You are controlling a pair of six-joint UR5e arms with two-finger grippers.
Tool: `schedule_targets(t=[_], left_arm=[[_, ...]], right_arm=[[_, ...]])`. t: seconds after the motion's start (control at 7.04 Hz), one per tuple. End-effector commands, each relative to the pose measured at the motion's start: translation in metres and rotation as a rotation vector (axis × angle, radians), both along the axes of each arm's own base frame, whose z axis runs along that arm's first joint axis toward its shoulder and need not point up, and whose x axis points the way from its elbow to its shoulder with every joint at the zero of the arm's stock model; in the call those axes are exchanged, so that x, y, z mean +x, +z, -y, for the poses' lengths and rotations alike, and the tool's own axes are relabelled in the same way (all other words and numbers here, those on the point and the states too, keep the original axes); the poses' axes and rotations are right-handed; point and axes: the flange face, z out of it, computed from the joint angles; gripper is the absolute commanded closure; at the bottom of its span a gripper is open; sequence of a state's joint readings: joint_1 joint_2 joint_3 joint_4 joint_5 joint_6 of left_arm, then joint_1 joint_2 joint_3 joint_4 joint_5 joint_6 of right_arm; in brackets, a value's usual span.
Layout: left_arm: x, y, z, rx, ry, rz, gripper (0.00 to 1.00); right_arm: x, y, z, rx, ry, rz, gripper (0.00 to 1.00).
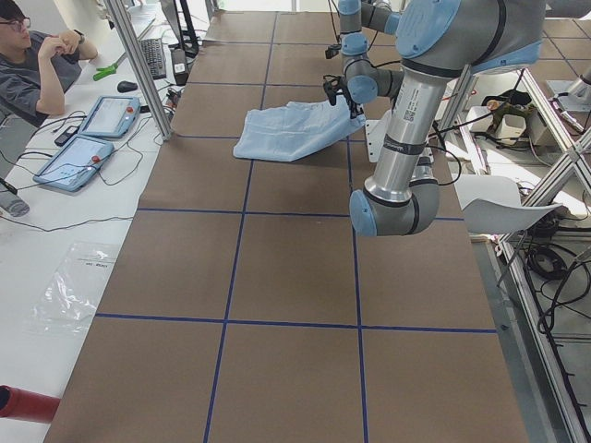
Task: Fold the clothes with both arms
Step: 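Lift the near edge with both grippers and fold it away from the robot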
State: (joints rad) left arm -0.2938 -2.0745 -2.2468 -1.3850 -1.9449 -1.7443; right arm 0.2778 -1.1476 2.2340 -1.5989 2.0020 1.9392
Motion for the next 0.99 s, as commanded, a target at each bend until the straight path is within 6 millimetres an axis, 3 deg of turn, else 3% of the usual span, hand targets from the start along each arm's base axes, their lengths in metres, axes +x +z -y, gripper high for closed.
schedule_targets(t=[0.0, 0.14, 0.43, 0.57, 0.85], left_arm=[[-0.024, -0.016, -0.023, -0.019, 0.048, -0.002, 1.00], [-0.013, -0.011, -0.015, -0.010, 0.037, 0.017, 1.00], [-0.004, 0.011, 0.072, 0.036, -0.056, 0.097, 1.00], [-0.008, 0.016, 0.106, 0.042, -0.106, 0.102, 1.00], [-0.019, 0.019, 0.145, 0.075, -0.163, 0.066, 1.00]], right_arm=[[0.018, -0.019, -0.011, -0.010, -0.047, 0.060, 1.00], [0.015, -0.012, -0.001, 0.001, -0.026, 0.042, 1.00], [0.029, -0.011, 0.065, 0.020, 0.109, 0.026, 1.00], [0.015, -0.015, 0.085, 0.056, 0.137, 0.011, 1.00], [-0.008, -0.002, 0.128, 0.092, 0.202, 0.030, 1.00]])
